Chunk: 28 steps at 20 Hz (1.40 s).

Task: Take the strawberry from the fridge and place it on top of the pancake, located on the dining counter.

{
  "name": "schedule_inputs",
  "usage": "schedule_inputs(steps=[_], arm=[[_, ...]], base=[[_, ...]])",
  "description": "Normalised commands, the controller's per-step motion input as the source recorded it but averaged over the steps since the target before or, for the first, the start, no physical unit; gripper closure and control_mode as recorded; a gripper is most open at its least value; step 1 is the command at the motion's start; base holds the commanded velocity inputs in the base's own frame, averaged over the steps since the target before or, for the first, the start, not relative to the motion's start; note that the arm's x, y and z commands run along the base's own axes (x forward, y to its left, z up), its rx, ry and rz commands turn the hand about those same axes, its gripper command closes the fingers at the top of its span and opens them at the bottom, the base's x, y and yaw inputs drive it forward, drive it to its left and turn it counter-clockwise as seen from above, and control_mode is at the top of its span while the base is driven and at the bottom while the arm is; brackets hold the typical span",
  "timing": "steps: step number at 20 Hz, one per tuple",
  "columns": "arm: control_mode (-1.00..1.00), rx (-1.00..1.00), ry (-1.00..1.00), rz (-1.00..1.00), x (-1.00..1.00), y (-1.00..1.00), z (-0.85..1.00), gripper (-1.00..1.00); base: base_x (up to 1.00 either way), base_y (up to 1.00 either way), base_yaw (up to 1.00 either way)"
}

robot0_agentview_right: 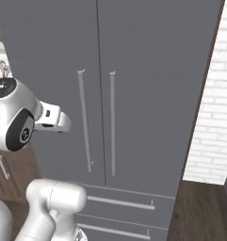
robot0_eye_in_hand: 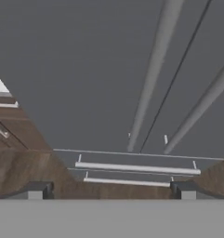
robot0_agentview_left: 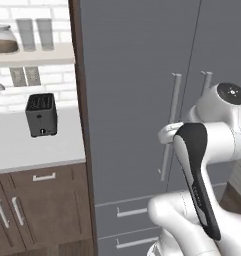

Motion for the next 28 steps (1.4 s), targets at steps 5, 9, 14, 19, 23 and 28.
schedule_inputs(steps=[5,9,14,19,23,28], arm=[[1.0,0.0,0.0,0.0,0.0,0.0,0.0,-1.0],[1.0,0.0,0.0,0.0,0.0,0.0,0.0,-1.0],[1.0,0.0,0.0,0.0,0.0,0.0,0.0,-1.0],[1.0,0.0,0.0,0.0,0.0,0.0,0.0,-1.0],[1.0,0.0,0.0,0.0,0.0,0.0,0.0,-1.0],[1.0,0.0,0.0,0.0,0.0,0.0,0.0,-1.0]], base=[[-0.7,-0.39,0.0],[-0.06,-0.09,0.01],[0.36,-0.28,0.07],[0.0,-0.43,0.08],[-0.16,0.0,0.0],[-0.67,0.0,0.0]])
